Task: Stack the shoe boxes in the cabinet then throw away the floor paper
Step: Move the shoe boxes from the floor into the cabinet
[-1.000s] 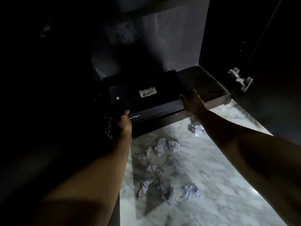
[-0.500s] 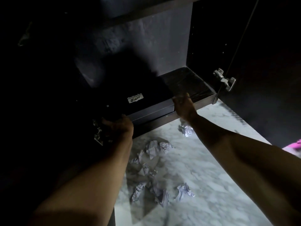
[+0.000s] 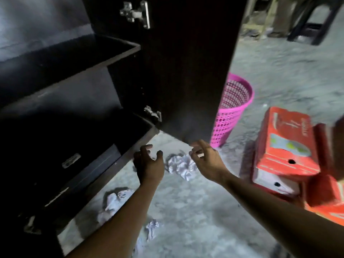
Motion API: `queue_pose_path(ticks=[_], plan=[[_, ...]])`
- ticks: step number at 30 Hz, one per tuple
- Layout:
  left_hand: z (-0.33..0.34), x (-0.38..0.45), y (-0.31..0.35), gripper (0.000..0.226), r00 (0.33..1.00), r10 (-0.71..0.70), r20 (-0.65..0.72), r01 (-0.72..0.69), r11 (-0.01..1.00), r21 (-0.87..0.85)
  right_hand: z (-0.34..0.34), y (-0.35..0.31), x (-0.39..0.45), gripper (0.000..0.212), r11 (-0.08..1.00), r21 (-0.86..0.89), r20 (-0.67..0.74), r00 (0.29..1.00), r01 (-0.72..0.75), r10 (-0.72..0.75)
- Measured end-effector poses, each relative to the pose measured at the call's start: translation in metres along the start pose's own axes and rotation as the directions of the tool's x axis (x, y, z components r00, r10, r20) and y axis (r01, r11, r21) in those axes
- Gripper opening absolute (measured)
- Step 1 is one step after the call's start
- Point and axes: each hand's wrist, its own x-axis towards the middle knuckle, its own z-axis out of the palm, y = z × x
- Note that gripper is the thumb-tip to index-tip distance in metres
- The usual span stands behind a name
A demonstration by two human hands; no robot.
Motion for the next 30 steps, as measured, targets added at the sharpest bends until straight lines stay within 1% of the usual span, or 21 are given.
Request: queue_pose_path(ticks=[1,3,5,8,10,12,14,15,17,18,20,22,23,24,25,26,28,30], plan=[[0.019,-0.014,0.012,0.029,0.998,0.044,0.055,-0.044,0.999,0.001,-0.021,0.013,-0.016,0.04,1.0,-0.007,-0.052,0.998,-0.027,0.027],[0.047,-0.042,0.029,0.026,0.979,0.136,0.154,-0.14,0.99,0.015,-0.048,0.034,-0.044,0.047,0.998,-0.019,-0.129,0.99,-0.053,0.05],[0.076,-0.077,0.046,0.025,0.937,0.196,0.29,-0.204,0.979,-0.004,-0.08,0.055,-0.081,0.046,0.994,-0.011,-0.213,0.972,-0.109,0.104],[0.118,-0.125,0.06,0.024,0.832,0.219,0.51,-0.241,0.97,-0.024,-0.124,0.092,-0.138,0.03,0.98,-0.043,-0.343,0.924,-0.196,0.169],[0.143,-0.155,0.062,0.02,0.746,0.26,0.613,-0.306,0.951,-0.031,-0.149,0.118,-0.176,0.027,0.965,-0.042,-0.42,0.881,-0.257,0.217],[0.167,-0.189,0.062,0.017,0.649,0.281,0.707,-0.349,0.936,-0.051,-0.173,0.141,-0.218,0.027,0.939,-0.021,-0.513,0.81,-0.343,0.285],[0.188,-0.22,0.058,0.022,0.566,0.263,0.782,-0.331,0.94,-0.076,-0.192,0.162,-0.258,0.024,0.894,0.017,-0.589,0.718,-0.448,0.371],[0.197,-0.236,0.056,0.026,0.527,0.242,0.814,-0.306,0.948,-0.084,-0.201,0.172,-0.28,0.023,0.867,0.034,-0.631,0.662,-0.498,0.405],[0.211,-0.261,0.05,0.034,0.451,0.19,0.872,-0.252,0.964,-0.08,-0.215,0.188,-0.315,0.028,0.801,0.06,-0.701,0.547,-0.596,0.459],[0.217,-0.275,0.045,0.038,0.406,0.156,0.9,-0.241,0.969,-0.059,-0.22,0.197,-0.334,0.031,0.76,0.077,-0.73,0.482,-0.646,0.484],[0.221,-0.289,0.036,0.044,0.342,0.079,0.936,-0.223,0.975,0.0,-0.226,0.21,-0.362,0.037,0.675,0.115,-0.777,0.358,-0.728,0.518],[0.223,-0.297,0.027,0.058,0.304,0.024,0.952,-0.188,0.981,0.035,-0.226,0.222,-0.384,0.05,0.575,0.219,-0.764,0.227,-0.788,0.603],[0.223,-0.3,0.023,0.063,0.285,0.003,0.959,-0.189,0.981,0.053,-0.224,0.227,-0.393,0.058,0.501,0.286,-0.72,0.162,-0.817,0.674],[0.224,-0.302,0.02,0.061,0.266,-0.014,0.964,-0.19,0.979,0.067,-0.222,0.231,-0.4,0.064,0.422,0.349,-0.658,0.103,-0.837,0.746],[0.224,-0.302,0.016,0.055,0.253,-0.031,0.967,-0.179,0.981,0.079,-0.219,0.234,-0.405,0.063,0.356,0.399,-0.59,0.061,-0.845,0.805],[0.224,-0.303,0.012,0.05,0.24,-0.038,0.97,-0.165,0.983,0.079,-0.216,0.234,-0.408,0.056,0.324,0.419,-0.546,0.05,-0.848,0.836],[0.22,-0.303,0.01,0.046,0.211,-0.038,0.977,-0.135,0.989,0.067,-0.208,0.23,-0.41,0.041,0.342,0.428,-0.532,0.073,-0.836,0.843],[0.212,-0.299,0.013,0.041,0.209,-0.036,0.977,-0.094,0.994,0.056,-0.201,0.223,-0.408,0.037,0.368,0.431,-0.547,0.086,-0.824,0.833]])
